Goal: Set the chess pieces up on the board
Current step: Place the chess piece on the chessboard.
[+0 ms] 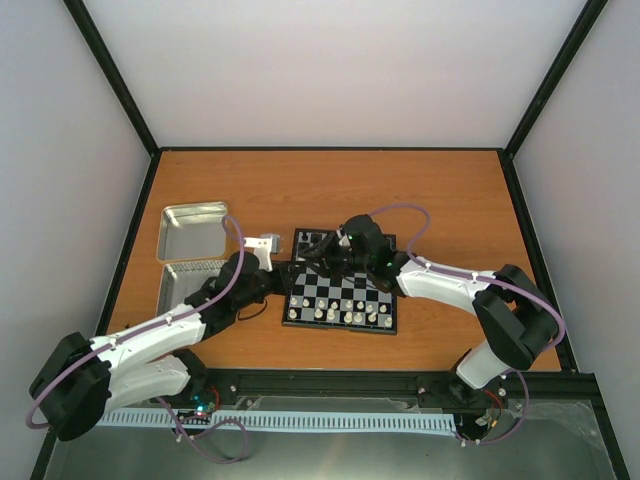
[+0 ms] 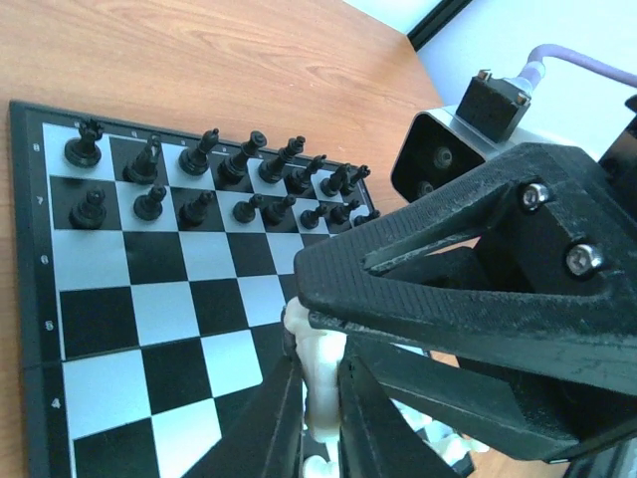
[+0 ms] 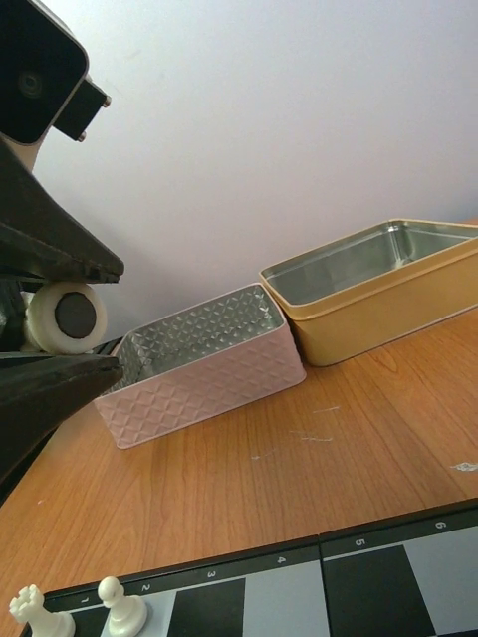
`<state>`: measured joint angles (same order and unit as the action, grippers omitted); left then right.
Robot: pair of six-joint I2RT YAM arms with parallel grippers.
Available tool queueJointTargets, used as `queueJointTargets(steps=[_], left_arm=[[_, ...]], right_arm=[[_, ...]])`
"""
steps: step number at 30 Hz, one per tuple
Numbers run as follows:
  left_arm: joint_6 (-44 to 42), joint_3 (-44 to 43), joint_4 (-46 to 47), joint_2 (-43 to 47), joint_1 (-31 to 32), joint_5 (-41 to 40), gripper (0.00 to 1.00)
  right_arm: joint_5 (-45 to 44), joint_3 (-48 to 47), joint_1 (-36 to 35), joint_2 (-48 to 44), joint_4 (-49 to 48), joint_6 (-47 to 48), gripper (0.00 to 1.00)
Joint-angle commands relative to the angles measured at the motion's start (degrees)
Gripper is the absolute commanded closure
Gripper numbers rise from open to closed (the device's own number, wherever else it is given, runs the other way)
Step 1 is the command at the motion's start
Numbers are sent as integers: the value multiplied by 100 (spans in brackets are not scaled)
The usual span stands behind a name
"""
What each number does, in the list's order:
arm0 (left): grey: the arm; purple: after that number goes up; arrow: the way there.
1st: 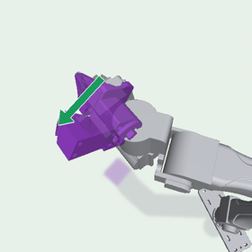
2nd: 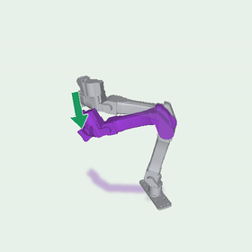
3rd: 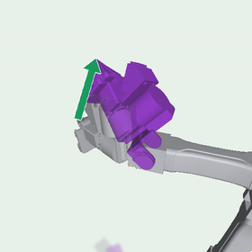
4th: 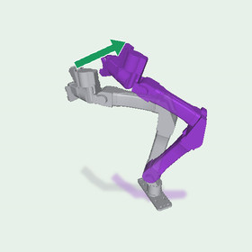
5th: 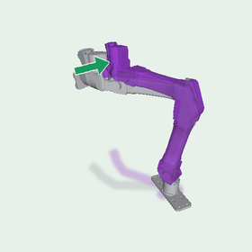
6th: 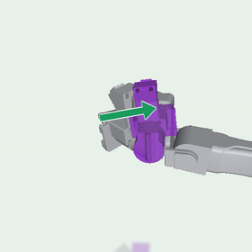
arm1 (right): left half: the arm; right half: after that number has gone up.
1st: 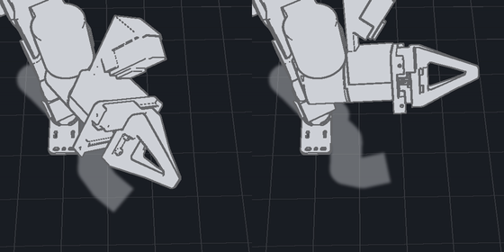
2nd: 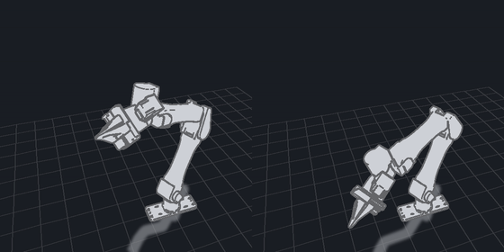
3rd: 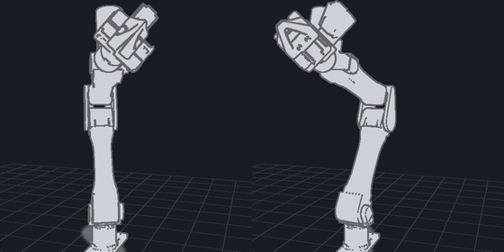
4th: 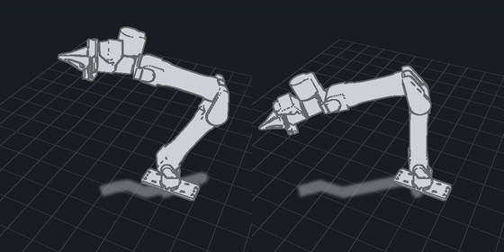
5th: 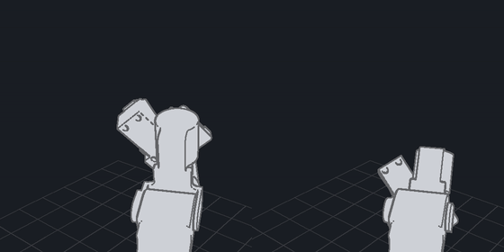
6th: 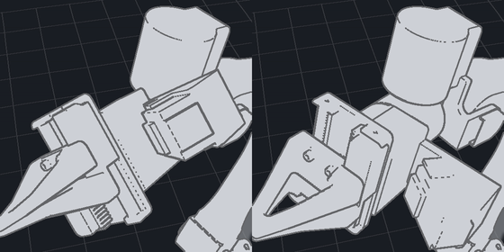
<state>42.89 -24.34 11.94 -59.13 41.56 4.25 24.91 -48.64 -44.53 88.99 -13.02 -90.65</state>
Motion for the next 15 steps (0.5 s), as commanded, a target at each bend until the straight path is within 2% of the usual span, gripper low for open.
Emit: queueJointTargets(steps=[1,5,9,11,15], left_arm=[[-128,-127,207,-15,-25,-132,94],[-266,-291,-114,21,-25,-233,98],[-517,-708,-1031,14,-25,-139,99],[-684,-984,-1699,-46,-25,11,99],[-1006,-1458,-3125,-232,-12,480,99]], right_arm=[[57,106,6,13,-130,-107,81],[-89,81,6,-31,149,101,78],[-530,-147,51,-197,863,738,55],[-908,-284,107,-363,1396,1205,47],[-1853,-271,281,-847,2202,1907,40]])
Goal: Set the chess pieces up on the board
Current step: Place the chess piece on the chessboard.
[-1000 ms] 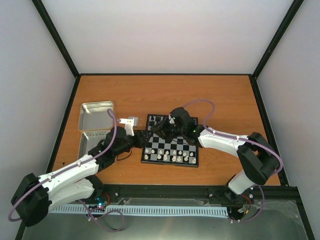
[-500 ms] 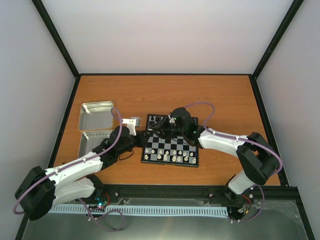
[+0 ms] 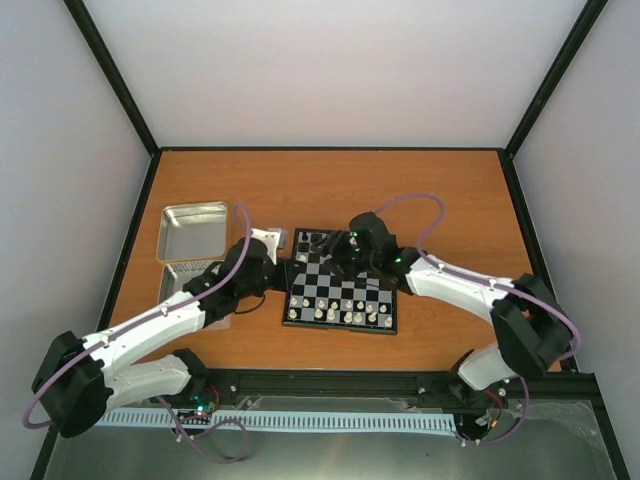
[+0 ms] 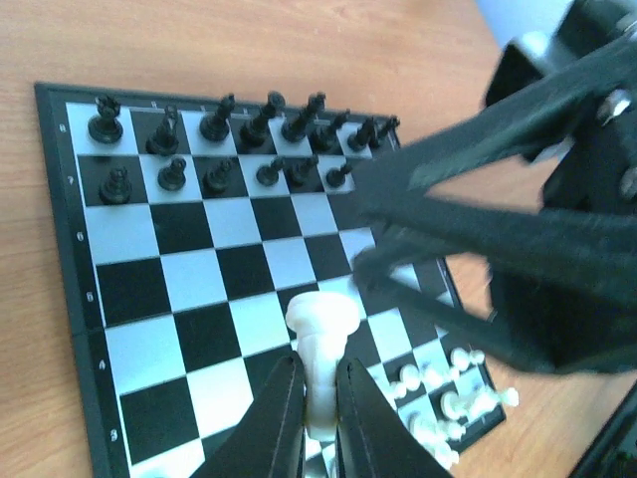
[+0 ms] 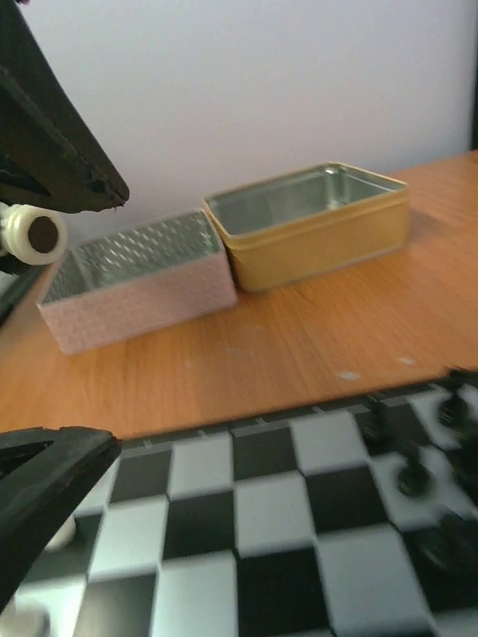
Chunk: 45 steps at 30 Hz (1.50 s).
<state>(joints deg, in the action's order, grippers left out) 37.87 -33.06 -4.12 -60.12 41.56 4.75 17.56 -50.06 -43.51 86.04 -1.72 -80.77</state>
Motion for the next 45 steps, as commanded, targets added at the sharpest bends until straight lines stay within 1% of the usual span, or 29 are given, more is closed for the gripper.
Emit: queueJointTargets(steps=[1,4,7,11,15,18,23,33,35,38,45], left_arm=[[-545,-693,-1818,-217,-4,538,99],[-569,-1051,-2698,-498,78,861,98],[-582,-1418,-3409,-780,439,900,98],[-638,-1803,-3959,-1238,888,968,98],[-580,-1942,-4273,-1697,1026,729,97],[-587,-2029,-4368,-1979,1029,631,96],[-573,-2114,-4255,-2281,1082,745,96],[-604,-2414,-4242,-2772,1091,531,94],[-605,-2522,-4365,-2879,1091,402,94],[-635,-2627,-4447,-2949,1091,269,93],[-675,-2682,-4492,-3131,1091,287,92]], right_arm=[[-1350,-96,226,-698,1263,1017,40],[-1958,79,370,-1144,1678,1219,40],[-2500,243,470,-1596,2001,1357,40],[-2915,407,580,-2018,2251,1462,39],[-2948,515,679,-2214,2291,1494,39],[-2929,565,711,-2260,2290,1512,38],[-2874,654,787,-2306,2260,1524,38],[-2736,673,918,-2270,2187,1602,38],[-2718,678,929,-2259,2193,1598,38],[-2738,657,932,-2265,2227,1634,38],[-2768,657,932,-2267,2222,1668,38]])
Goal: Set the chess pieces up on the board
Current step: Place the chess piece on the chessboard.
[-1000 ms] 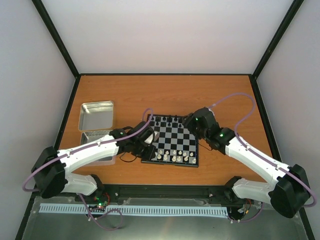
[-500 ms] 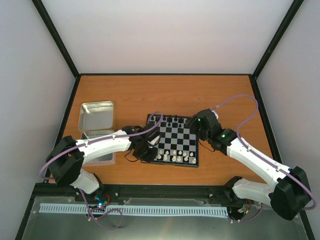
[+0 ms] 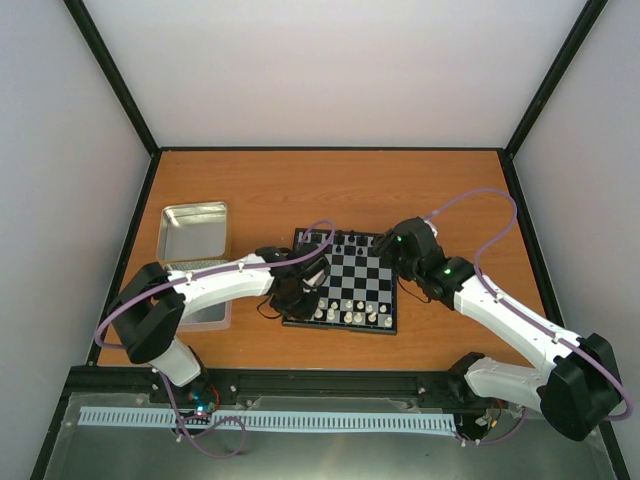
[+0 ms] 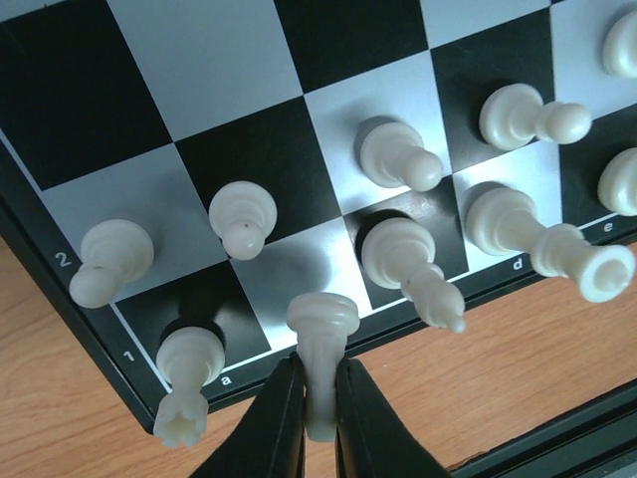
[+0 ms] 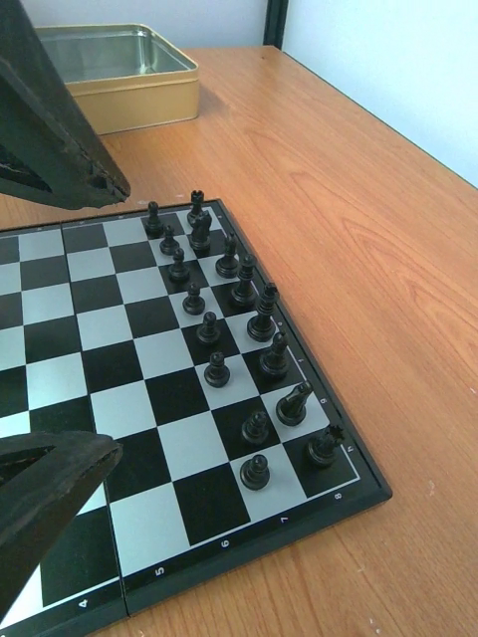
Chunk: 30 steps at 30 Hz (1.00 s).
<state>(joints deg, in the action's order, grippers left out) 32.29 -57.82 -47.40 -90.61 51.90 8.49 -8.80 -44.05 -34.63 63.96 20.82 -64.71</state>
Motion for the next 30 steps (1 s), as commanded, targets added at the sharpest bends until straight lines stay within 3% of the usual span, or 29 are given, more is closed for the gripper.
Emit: queueJointTargets(steps=[1,30], left_arm=[[-119,-203,-169,-91,57,-85,91],[-241,-440,-350,-120,57,-111,83]], right_arm=[[-127,63,44,-52,-38,63,38],[-42,115,49,-42,-48,61,38]])
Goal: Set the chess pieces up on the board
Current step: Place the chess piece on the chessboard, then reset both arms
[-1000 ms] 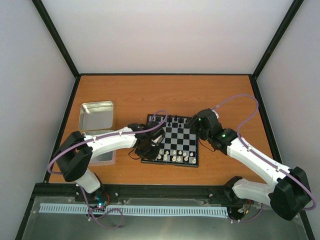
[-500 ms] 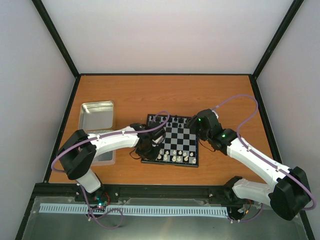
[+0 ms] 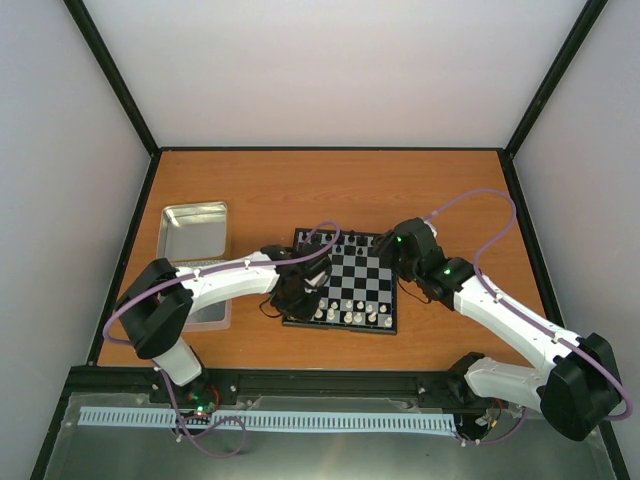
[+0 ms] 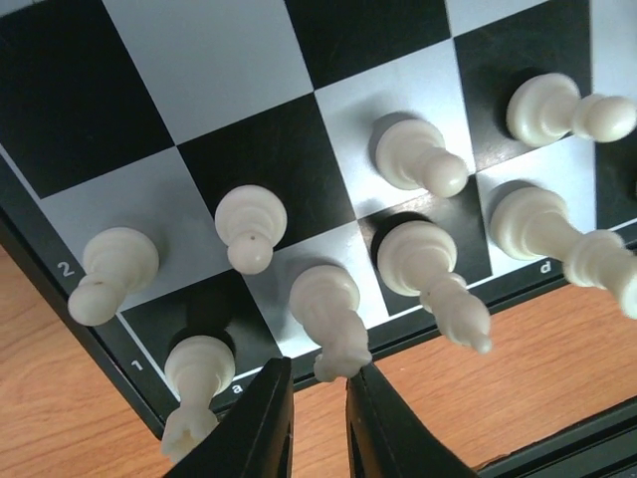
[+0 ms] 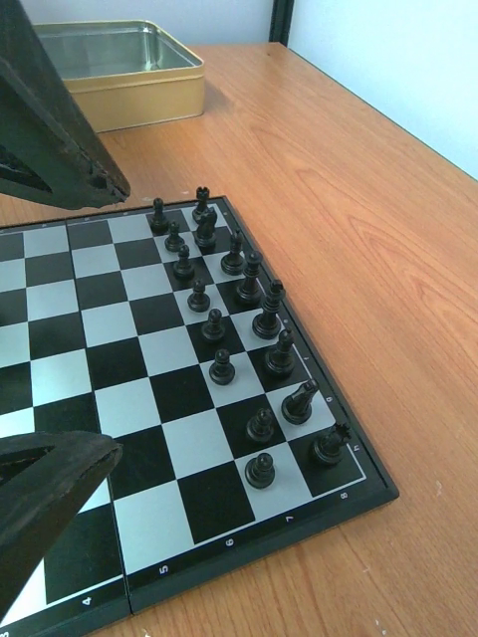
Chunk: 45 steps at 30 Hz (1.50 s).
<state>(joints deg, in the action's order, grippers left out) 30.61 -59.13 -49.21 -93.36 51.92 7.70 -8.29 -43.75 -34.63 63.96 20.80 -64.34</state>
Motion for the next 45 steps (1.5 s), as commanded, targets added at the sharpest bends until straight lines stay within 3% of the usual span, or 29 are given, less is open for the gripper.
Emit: queueJointTargets(steps=[1,9,20,27,34,45], left_arm=[[-82,-336,-194,193,56,-32,83],[-64,-436,-289,789,11,-498,76],[163,398,720,2019,-906,-769,65],[165,874,1330,2797,-1108,-1236,58],[229,1248,1730,2925,-1149,-1159,56],[77,1322,1848,2912,-1176,-1285,55]], right_arm=[[-101,83,45,-57,-37,37,38],[-104,85,53,-209,118,488,38],[-68,-12,133,-259,764,1660,38],[452,-57,133,-156,1178,2603,39],[1101,-350,132,529,1424,2907,46],[1432,-466,18,1305,1552,2963,53]])
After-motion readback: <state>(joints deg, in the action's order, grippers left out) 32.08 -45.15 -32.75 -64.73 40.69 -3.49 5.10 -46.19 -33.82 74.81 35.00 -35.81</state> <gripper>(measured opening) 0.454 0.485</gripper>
